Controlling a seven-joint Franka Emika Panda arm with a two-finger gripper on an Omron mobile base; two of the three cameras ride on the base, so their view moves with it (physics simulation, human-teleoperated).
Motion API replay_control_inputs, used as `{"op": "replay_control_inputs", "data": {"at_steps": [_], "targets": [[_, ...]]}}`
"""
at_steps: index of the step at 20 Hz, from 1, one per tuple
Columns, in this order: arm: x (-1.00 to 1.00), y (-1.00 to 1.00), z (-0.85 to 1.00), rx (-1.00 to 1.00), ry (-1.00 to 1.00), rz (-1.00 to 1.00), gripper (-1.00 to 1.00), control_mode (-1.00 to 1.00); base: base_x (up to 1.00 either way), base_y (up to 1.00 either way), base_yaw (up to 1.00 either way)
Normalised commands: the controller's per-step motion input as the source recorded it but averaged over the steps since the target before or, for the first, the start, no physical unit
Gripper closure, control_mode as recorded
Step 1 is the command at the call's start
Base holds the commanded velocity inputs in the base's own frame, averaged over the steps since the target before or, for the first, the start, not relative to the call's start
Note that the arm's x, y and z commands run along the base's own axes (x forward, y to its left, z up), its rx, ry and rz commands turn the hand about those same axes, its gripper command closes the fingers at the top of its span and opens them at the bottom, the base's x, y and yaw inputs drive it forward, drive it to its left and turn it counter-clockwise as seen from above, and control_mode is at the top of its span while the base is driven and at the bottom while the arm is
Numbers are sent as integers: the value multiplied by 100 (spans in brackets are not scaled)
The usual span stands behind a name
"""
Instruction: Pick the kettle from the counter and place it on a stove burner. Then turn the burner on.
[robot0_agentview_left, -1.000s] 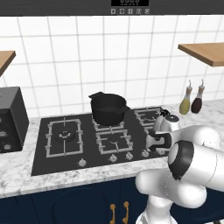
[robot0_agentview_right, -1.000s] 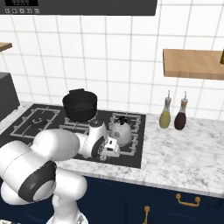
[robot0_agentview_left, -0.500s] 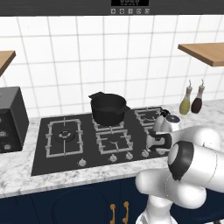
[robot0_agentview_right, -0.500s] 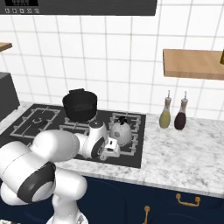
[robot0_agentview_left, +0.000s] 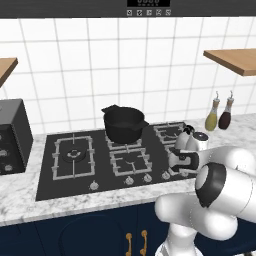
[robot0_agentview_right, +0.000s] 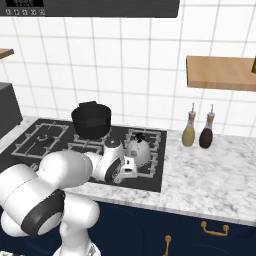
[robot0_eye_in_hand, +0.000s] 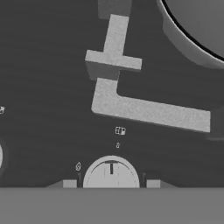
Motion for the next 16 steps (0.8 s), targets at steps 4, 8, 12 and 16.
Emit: {"op": "replay_control_inputs", "data": {"at_steps": [4,8,12,16], "targets": [[-24,16,0,-13,-25,24,100,-100,0,0,0],[-27,16,0,-15,-28,26,100,-100,0,0,0],[-24,17,0,-15,-30,29,100,-100,0,0,0],[-18,18,0,-15,-29,30,100,-100,0,0,0]]}}
